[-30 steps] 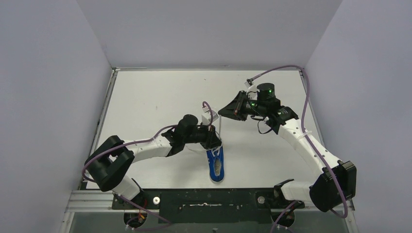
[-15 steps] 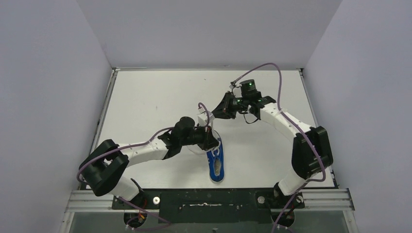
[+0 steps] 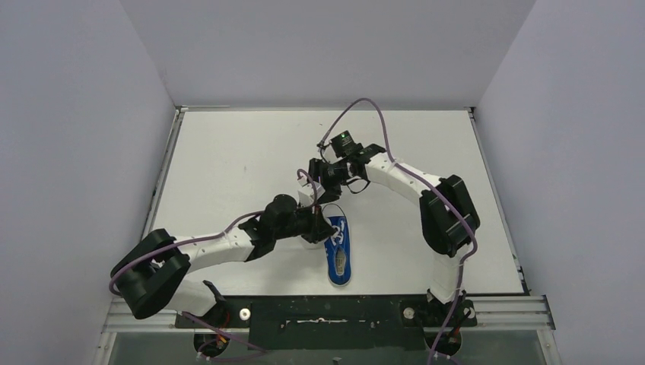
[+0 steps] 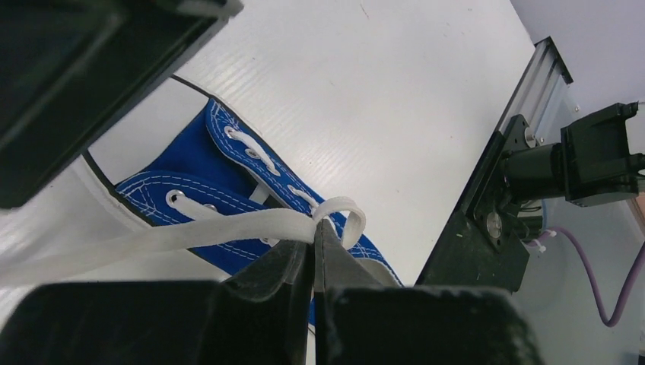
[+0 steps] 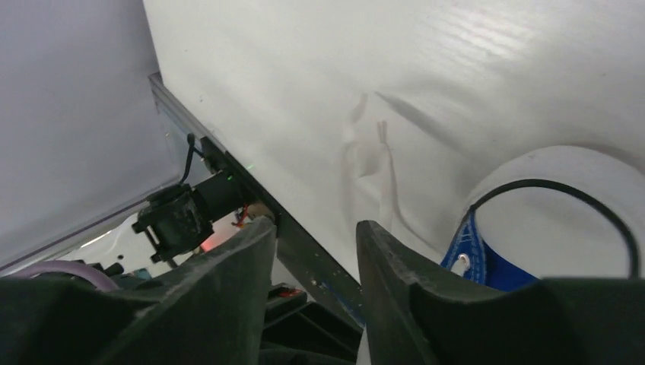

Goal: Tie the shoes

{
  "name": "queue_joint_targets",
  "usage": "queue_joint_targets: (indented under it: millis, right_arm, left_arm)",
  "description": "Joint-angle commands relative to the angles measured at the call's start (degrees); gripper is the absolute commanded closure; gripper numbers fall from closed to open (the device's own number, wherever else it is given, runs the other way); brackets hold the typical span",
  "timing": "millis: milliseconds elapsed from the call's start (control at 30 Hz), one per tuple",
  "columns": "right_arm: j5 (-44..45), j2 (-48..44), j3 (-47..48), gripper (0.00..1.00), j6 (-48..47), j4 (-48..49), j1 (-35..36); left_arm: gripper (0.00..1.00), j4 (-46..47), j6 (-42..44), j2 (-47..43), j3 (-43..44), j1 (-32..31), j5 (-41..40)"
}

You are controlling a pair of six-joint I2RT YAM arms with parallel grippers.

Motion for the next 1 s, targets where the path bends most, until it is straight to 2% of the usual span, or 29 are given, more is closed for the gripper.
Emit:
queue_joint_targets:
  millis: [0,33,100,233,367,467,567,633,700,767,800,867,967]
  right_arm:
    - [4.87,-1.32,7.39,0.48,-11.85,-13.73,-2.92]
    - [5.55,-1.94,7.78,0.41,-13.69,-15.93,-3.86]
    - [7.05,-3.76,7.45,0.32,-17.74,-19.82,-6.03]
    - [9.25,-10.97,1.03,0.23,-22.47,-23.27,-10.85]
    - [11.01,-21.54,-9.92,0.23,-23.62,-21.26,-11.52]
    - [9.51,-32.27,-21.60,0.28,-17.94,-8.99,-9.20]
    - [10.98,-41.00,-31.82,0.33,-10.55,3.05,-3.94]
    - [13.86,-44.18,-35.53,0.38,-6.76,7.80,-0.18]
    - [18.03,-44.87,-37.68,0.44,-4.54,7.76,1.35]
    - [18.69,-43.59,-38.23,0.56,-3.77,6.50,1.43]
    - [18.62,-42.86,-38.19,0.55,-4.12,6.38,2.07]
    - [22.06,-42.43,-37.96,0.42,-3.47,4.79,4.50]
    - [25.78,-42.07,-38.48,0.35,-1.31,4.56,7.85]
  left_arm:
    - [1.00,4.03,-4.50,-3.07,0.18,-0.23,-2.73]
    - [1.00,4.39,-5.11,-3.42,0.04,-0.20,-2.77]
    - [1.00,4.02,-6.19,-4.09,0.27,-0.12,-2.97]
    - [1.00,1.53,-9.78,-5.23,0.80,0.24,-4.35]
    - [1.00,0.30,-15.39,-3.81,1.50,2.10,-2.48]
    - [1.00,-2.11,-18.26,-1.40,3.95,2.82,-0.38]
    - [1.00,-3.51,-18.83,1.50,7.08,2.92,2.41]
    - [1.00,-5.45,-18.70,2.84,8.73,3.00,3.58]
    - [1.00,-7.13,-18.23,3.39,9.83,2.92,3.97]
    - [1.00,-10.08,-17.85,3.61,10.90,3.07,4.03]
    - [1.00,-11.68,-17.51,3.66,11.38,3.28,3.71]
    - [1.00,-12.72,-17.24,3.57,11.75,3.52,4.01]
    - [1.00,-14.33,-17.27,2.79,12.03,3.64,4.03]
